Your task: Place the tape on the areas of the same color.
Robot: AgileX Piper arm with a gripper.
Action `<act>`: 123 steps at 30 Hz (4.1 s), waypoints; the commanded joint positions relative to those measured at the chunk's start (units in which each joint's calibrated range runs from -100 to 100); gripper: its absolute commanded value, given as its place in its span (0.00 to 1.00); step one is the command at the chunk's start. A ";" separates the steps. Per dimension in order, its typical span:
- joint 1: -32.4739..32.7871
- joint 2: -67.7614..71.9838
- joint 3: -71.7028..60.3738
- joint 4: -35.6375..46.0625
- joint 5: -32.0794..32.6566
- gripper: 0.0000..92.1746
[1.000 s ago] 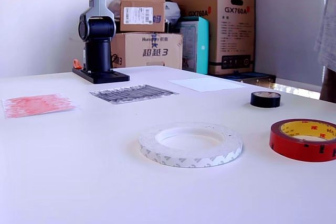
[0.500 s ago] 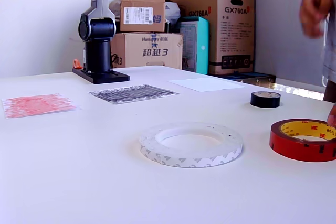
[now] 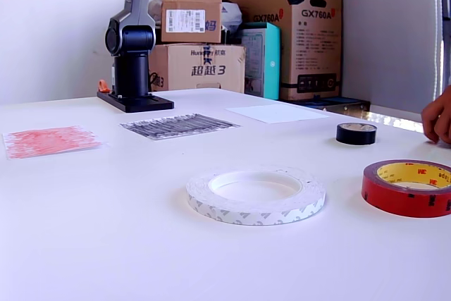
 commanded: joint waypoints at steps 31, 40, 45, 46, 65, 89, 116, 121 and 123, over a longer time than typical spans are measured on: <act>-0.87 20.31 -5.77 -7.86 0.32 0.00; -4.10 20.13 -5.77 -7.52 -1.56 0.00; -8.29 20.13 -5.77 -7.52 -5.25 0.00; -9.08 20.31 -5.77 -7.60 -6.15 0.00; -10.34 21.25 -5.77 -11.08 -20.64 0.41; -4.74 20.22 -2.32 -15.83 -18.26 0.44; 2.68 30.23 -15.13 -15.75 2.28 0.44; 2.13 30.04 -14.86 -15.49 2.12 0.44; 1.58 29.76 -14.77 -15.15 1.96 0.44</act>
